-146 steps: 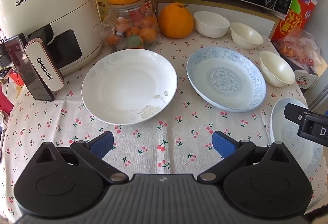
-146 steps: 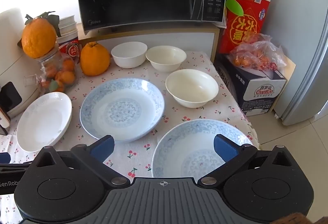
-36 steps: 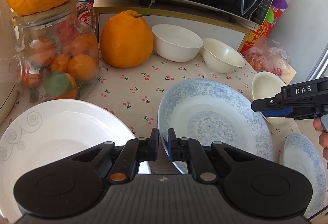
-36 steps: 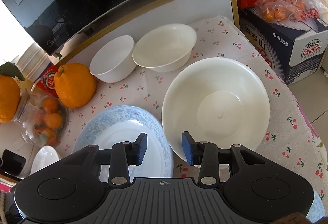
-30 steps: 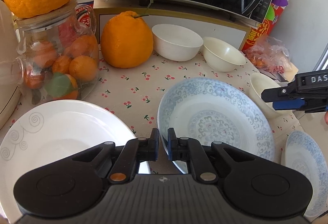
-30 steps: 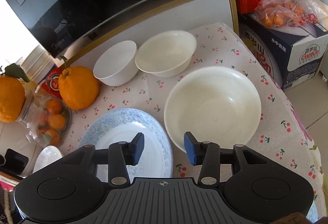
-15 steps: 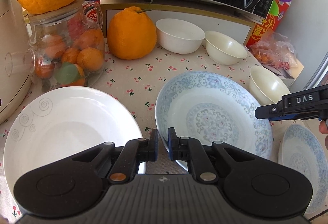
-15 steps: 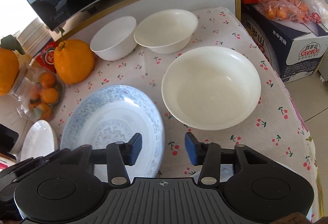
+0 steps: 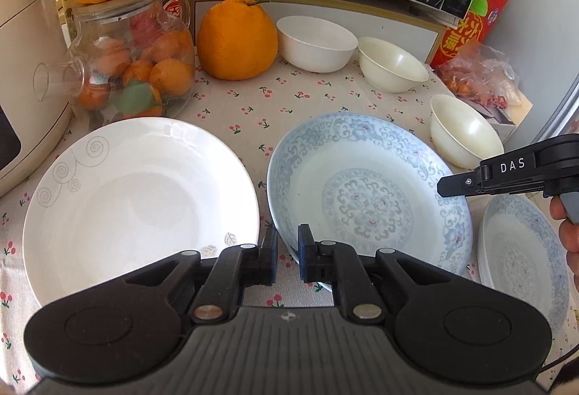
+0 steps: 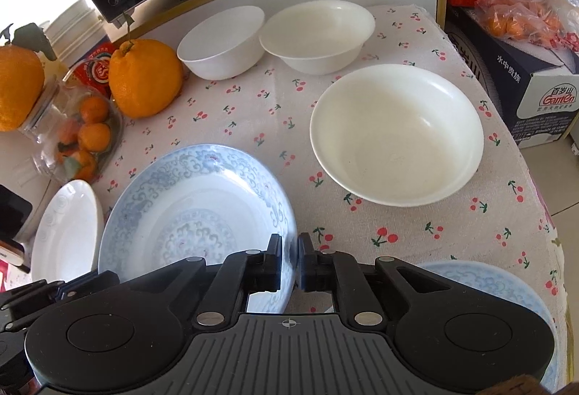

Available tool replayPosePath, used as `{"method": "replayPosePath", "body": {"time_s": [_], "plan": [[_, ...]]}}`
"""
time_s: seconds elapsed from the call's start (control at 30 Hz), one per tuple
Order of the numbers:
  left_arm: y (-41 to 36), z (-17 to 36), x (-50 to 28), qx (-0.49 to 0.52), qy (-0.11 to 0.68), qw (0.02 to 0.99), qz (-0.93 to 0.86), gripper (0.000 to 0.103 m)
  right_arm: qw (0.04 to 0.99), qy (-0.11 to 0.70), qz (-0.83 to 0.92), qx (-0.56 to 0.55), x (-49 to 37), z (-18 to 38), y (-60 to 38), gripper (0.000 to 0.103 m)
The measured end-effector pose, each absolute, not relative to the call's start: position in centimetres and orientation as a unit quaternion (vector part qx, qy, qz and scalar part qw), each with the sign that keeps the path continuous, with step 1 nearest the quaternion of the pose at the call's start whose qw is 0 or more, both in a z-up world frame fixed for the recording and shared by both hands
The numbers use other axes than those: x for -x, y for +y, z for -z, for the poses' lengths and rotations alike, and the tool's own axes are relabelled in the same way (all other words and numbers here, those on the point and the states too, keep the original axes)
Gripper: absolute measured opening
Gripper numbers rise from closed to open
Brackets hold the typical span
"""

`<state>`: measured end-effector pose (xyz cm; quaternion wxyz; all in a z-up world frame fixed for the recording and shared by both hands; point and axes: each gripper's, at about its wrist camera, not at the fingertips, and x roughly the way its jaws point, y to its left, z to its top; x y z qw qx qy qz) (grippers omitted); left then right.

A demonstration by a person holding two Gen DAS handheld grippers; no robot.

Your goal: Organize plates and bowls

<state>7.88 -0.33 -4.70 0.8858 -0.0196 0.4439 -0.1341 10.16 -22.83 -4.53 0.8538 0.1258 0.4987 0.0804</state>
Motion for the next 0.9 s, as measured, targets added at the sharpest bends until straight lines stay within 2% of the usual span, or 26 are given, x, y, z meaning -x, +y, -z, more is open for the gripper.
{"method": "replayPosePath", "body": {"time_s": [0.27,0.37,0.47,0.53,0.57,0.63,0.67,0.73,0.9], "plan": [[-0.2,4.6,-7.3,0.018,0.446,0.884,0.137,0.011,0.860,0.492,-0.087,-0.107,-9.4,3.9,-22.3,0.011],[-0.6,4.3,-7.0,-0.007,0.438,0.889,0.133,0.015,0.866,0.480,-0.085,-0.112,-9.3,3.4,-22.6,0.014],[-1.1,3.9,-6.5,-0.028,0.429,0.893,0.133,0.017,0.878,0.461,-0.078,-0.101,-9.0,2.5,-22.9,0.026],[-1.1,3.7,-6.1,-0.031,0.425,0.894,0.140,0.025,0.887,0.446,-0.078,-0.093,-8.7,1.9,-23.0,0.040],[-1.1,3.6,-5.9,-0.032,0.422,0.895,0.144,0.027,0.891,0.438,-0.078,-0.089,-8.5,1.6,-23.1,0.044],[-1.2,3.4,-5.7,-0.037,0.417,0.896,0.150,0.034,0.901,0.419,-0.080,-0.081,-8.0,1.0,-23.4,0.061],[-1.3,3.3,-5.6,-0.040,0.415,0.896,0.152,0.037,0.907,0.406,-0.081,-0.077,-7.6,0.5,-23.6,0.064],[-1.4,3.1,-5.3,-0.042,0.406,0.900,0.153,0.055,0.919,0.380,-0.085,-0.067,-6.7,-0.3,-23.9,0.072],[-1.8,2.3,-4.8,-0.043,0.386,0.907,0.164,0.076,0.941,0.325,-0.086,-0.043,-4.3,-1.9,-25.3,0.086]]}}
